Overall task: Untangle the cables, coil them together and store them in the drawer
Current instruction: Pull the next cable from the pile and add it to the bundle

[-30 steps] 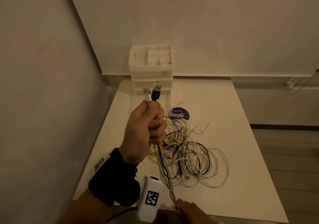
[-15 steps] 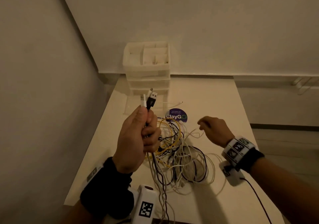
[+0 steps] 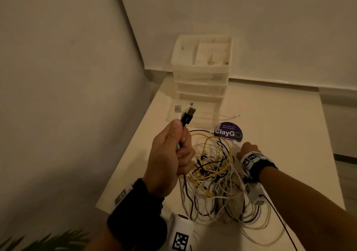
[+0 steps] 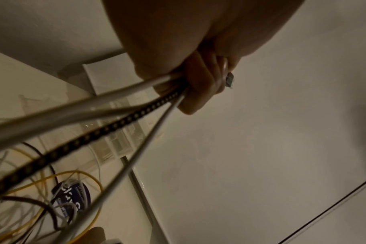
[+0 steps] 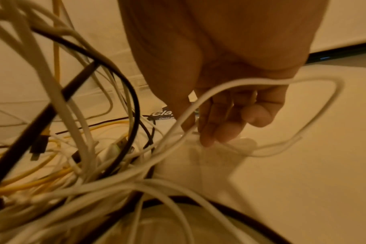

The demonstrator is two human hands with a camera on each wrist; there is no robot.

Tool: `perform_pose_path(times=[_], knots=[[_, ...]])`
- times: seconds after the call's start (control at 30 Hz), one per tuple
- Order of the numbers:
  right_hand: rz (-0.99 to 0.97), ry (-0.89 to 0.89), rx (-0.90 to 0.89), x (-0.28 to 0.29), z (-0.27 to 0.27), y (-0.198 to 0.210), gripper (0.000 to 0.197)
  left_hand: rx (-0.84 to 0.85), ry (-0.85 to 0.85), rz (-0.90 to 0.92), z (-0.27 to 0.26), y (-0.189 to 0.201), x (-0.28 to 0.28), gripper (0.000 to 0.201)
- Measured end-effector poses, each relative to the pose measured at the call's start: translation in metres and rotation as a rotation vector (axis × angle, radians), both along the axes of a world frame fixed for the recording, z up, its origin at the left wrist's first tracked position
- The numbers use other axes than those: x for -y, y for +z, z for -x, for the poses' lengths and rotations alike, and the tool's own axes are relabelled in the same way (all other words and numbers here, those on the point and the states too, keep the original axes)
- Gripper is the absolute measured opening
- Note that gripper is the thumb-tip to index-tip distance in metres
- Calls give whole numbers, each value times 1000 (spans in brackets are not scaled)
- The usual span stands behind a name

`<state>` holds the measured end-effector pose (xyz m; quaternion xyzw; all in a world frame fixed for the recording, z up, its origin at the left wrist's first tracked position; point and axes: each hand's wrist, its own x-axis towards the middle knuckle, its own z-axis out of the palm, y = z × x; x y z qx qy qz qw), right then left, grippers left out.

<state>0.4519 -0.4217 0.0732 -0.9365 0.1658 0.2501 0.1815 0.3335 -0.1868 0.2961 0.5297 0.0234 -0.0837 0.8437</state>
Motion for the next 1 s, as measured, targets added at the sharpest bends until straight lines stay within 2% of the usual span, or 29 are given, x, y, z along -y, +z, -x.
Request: perform_pose_path(times=[0.13,0.23,0.37,0.5,0.57,0.67,0.77,0.9,1.0], knots=[[-183,-163,112,11,-6,5,18,6,-14,-11,-4,-2,4,37],[-492,-282,236,17,-4,36,18,42,-31,-40,-8,-3,10,41],[-663,-238,497,21,5,102,24,72,-52,-61,-13,-1,18,37],[-974,-324,734,7,20,182,15,126,-56,-77,-18,7,24,37],[-1045,-276,824,0,28,214,17,166,-50,-77,-21,13,26,36],[-1004,-157,962,-11,43,250,17,248,-49,-130,-26,22,28,32],[-926,35,971,-31,72,266,14,323,-40,-184,-28,28,32,23],[-836,103,919,-65,113,246,16,352,-41,-327,-25,25,46,26],[-772,-4,955,-77,127,223,18,344,-46,-442,-20,13,55,34]])
